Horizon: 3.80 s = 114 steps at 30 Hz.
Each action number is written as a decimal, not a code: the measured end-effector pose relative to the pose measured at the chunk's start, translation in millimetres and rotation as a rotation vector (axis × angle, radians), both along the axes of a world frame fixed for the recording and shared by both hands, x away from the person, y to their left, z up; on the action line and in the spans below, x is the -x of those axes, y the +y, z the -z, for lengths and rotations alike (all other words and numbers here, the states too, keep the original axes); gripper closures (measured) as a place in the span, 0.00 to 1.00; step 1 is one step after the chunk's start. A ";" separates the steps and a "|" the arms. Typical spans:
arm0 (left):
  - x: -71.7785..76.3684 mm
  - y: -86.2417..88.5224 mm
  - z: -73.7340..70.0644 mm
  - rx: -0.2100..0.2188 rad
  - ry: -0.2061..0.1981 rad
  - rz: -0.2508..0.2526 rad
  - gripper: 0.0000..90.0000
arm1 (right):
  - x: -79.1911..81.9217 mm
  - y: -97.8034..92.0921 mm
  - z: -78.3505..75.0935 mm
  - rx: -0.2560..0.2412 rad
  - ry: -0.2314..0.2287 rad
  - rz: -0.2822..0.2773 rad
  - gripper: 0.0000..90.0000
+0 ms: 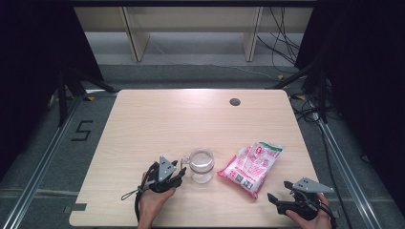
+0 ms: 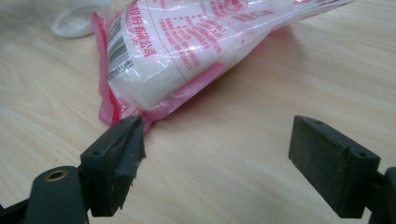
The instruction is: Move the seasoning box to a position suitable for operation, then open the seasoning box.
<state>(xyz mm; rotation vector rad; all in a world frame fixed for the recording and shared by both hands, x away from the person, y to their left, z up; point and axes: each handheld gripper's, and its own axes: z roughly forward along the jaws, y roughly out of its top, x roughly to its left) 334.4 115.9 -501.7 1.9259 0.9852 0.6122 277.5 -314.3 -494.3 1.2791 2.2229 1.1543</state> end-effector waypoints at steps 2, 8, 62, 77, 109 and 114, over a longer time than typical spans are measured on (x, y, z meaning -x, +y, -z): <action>2.0 1.5 -2.2 0.019 0.020 -0.003 0.52 | -0.2 0.1 -0.1 0.002 0.002 0.000 0.21; 7.4 6.0 -10.7 0.072 0.034 -0.007 0.39 | -0.2 1.5 -0.4 0.019 -0.012 0.004 0.21; -6.6 -5.1 -52.7 0.096 -0.092 0.069 0.97 | 4.3 20.1 -11.6 -0.049 -0.106 -0.065 0.19; -8.4 -3.1 -48.9 0.122 -0.089 0.071 0.96 | -1.5 43.9 -23.7 -0.080 -0.127 -0.119 0.44; -9.4 0.6 -43.1 0.135 -0.094 0.061 0.97 | -63.3 151.2 -35.6 -0.119 -0.230 -0.357 1.00; -9.2 0.6 -42.9 0.135 -0.095 0.060 0.97 | -66.7 158.8 -38.4 -0.135 -0.209 -0.370 1.00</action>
